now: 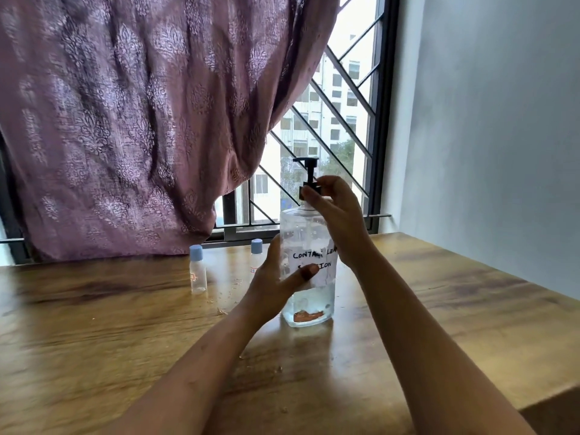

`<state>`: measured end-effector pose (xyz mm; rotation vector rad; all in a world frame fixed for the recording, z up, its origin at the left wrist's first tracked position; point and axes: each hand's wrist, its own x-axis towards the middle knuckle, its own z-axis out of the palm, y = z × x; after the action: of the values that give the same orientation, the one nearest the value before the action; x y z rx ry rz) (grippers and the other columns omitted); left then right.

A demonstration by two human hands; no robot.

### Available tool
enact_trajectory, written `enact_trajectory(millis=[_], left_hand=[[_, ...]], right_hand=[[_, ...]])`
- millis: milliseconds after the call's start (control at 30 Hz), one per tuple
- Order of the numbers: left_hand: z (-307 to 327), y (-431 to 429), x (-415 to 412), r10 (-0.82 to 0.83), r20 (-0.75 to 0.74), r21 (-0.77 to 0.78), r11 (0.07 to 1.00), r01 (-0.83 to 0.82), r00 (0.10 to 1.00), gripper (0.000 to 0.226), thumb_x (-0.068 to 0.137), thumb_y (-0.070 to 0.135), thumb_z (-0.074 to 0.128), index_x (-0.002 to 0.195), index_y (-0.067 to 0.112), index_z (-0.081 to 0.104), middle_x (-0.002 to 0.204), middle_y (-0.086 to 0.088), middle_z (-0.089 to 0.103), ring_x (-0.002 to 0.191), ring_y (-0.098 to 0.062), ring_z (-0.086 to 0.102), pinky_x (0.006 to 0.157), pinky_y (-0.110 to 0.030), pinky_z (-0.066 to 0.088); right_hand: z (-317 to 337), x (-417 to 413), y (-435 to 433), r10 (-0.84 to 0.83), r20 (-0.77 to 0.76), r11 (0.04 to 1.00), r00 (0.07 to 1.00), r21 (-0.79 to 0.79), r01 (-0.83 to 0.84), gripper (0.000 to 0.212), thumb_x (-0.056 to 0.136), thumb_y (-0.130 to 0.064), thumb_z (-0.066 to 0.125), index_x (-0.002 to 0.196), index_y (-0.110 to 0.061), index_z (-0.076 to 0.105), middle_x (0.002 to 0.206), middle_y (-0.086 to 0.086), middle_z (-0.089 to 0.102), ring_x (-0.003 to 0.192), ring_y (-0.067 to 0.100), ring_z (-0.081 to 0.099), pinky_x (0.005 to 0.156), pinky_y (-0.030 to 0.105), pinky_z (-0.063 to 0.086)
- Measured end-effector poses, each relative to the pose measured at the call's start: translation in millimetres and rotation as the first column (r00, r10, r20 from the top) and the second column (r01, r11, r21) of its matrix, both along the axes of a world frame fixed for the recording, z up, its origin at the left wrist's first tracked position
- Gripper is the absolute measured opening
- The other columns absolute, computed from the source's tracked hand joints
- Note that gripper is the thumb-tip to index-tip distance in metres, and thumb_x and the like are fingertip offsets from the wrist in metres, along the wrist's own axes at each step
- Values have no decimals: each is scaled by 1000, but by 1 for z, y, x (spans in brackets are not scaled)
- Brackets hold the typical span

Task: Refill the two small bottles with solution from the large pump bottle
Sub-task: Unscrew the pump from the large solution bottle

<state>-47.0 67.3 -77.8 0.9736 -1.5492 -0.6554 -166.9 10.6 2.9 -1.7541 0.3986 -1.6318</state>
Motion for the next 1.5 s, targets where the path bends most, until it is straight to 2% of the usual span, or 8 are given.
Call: enact_trajectory(millis=[200,367,667,767,867,1100,1300,1500], left_hand=[[0,2,-1,-29,-30,9,1000,29,999,56,86,20,62,127,37,29,117,16,56,101,7,61,74,-16,53],[1,3,-2,1,-20,16,1000,-1,1000,58,75,38,65,122,46,31,117,15,58,107,2,59,85,-23,54],[1,1,-1,29,22,22,999,-30,999,59,76,48,67,120,50,29,115,17,56,115,-17,57,96,-43,51],[1,2,0,26,31,15,1000,-26,999,57,72,51,67,115,56,31,115,20,57,114,-15,58,95,-42,52],[0,0,1,25,36,10,1000,-26,999,57,70,54,66,114,59,31,116,21,58,114,-11,59,96,-42,52],[0,1,1,21,34,1,1000,-21,999,54,72,50,66,113,58,32,114,25,56,111,-9,59,94,-41,53],[-1,1,0,9,31,-10,1000,-9,999,56,76,43,65,118,56,30,118,19,57,114,-9,59,95,-40,52],[-1,1,0,2,26,-18,1000,-1,1000,57,78,40,65,122,51,30,121,18,56,116,-8,58,94,-36,52]], right_hand=[[-4,1,2,48,14,998,999,-42,-47,21,92,-23,49,111,-14,54,97,-2,59,87,3,61,77,15,47],[-5,2,0,-64,7,996,998,-67,64,29,79,-21,72,98,-18,51,93,-5,65,83,14,64,77,32,54],[-6,1,-1,47,10,999,999,-26,-46,30,87,-30,51,112,-14,53,105,9,62,99,16,61,88,28,47],[-6,4,0,-82,-8,993,997,-88,81,33,83,-29,64,107,-10,50,97,-3,61,83,3,62,76,22,50],[-6,4,-1,-116,-10,990,993,-79,115,33,79,-24,71,101,-10,52,93,-4,64,77,10,63,73,28,53],[-3,-2,0,85,23,996,996,-22,-85,26,91,-21,48,114,-13,57,103,2,64,92,2,61,80,13,46],[-4,1,-2,-84,-17,994,996,-69,83,27,80,-24,70,100,-16,53,93,-7,63,80,2,63,75,26,51],[1,-4,2,97,26,995,995,-8,-97,32,86,-25,47,112,-13,59,108,5,65,97,8,62,79,12,47]])
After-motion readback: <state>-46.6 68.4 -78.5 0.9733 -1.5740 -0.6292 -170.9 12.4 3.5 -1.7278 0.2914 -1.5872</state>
